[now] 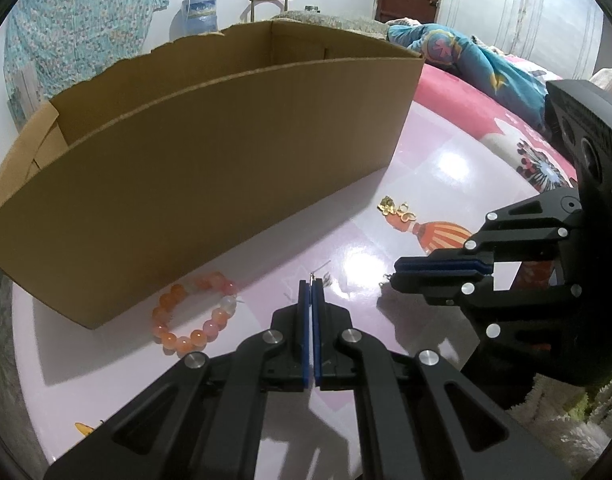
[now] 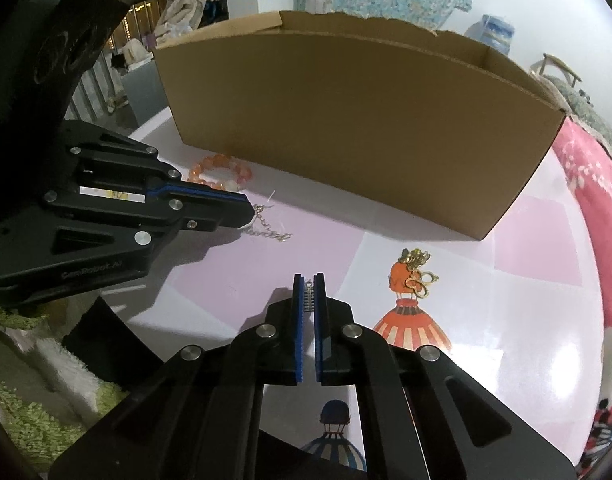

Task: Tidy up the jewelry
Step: 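Carry both charms into the box and open the left and right grippers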

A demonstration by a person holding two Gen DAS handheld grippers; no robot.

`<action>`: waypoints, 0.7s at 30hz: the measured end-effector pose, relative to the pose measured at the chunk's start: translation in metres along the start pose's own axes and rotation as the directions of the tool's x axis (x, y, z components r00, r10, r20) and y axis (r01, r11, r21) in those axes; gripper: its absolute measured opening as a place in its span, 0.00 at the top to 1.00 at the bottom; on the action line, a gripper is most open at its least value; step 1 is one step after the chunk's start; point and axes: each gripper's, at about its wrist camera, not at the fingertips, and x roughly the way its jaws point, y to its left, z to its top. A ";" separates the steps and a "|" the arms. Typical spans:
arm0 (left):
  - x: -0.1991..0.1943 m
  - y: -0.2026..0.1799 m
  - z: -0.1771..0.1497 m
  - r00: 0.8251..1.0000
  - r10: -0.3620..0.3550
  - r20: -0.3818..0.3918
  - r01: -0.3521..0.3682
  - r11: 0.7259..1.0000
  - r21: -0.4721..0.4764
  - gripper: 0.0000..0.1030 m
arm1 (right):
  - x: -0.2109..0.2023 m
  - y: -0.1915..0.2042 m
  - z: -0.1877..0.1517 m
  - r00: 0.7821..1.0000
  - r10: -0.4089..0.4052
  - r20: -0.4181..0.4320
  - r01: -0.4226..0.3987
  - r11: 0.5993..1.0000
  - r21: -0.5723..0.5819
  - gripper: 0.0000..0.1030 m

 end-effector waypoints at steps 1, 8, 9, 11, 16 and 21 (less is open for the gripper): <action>-0.003 0.000 0.001 1.000 -0.001 0.006 0.001 1.000 0.000 0.99 | -0.004 -0.003 0.000 1.000 -0.002 0.007 0.002 1.000 0.001 0.98; -0.036 0.002 0.016 0.996 -0.022 0.081 0.023 1.000 -0.011 0.99 | -0.034 -0.011 0.007 0.996 -0.010 0.083 0.008 1.000 0.016 0.98; -0.042 0.003 0.020 0.995 -0.027 0.097 0.028 1.000 -0.011 0.99 | -0.041 -0.013 0.012 0.994 -0.014 0.108 0.012 1.000 0.017 0.98; -0.058 0.005 0.031 0.989 -0.039 0.144 0.040 0.999 -0.008 0.99 | -0.055 -0.016 0.022 0.987 -0.019 0.157 0.016 1.000 0.017 0.98; -0.087 0.013 0.062 0.965 -0.027 0.261 0.026 1.000 0.008 0.99 | -0.078 -0.031 0.048 0.962 -0.012 0.273 0.005 1.000 0.026 0.98; -0.072 0.041 0.100 0.966 0.009 0.258 0.002 0.999 -0.041 0.99 | -0.067 -0.054 0.088 0.951 0.020 0.309 -0.038 0.998 0.052 0.98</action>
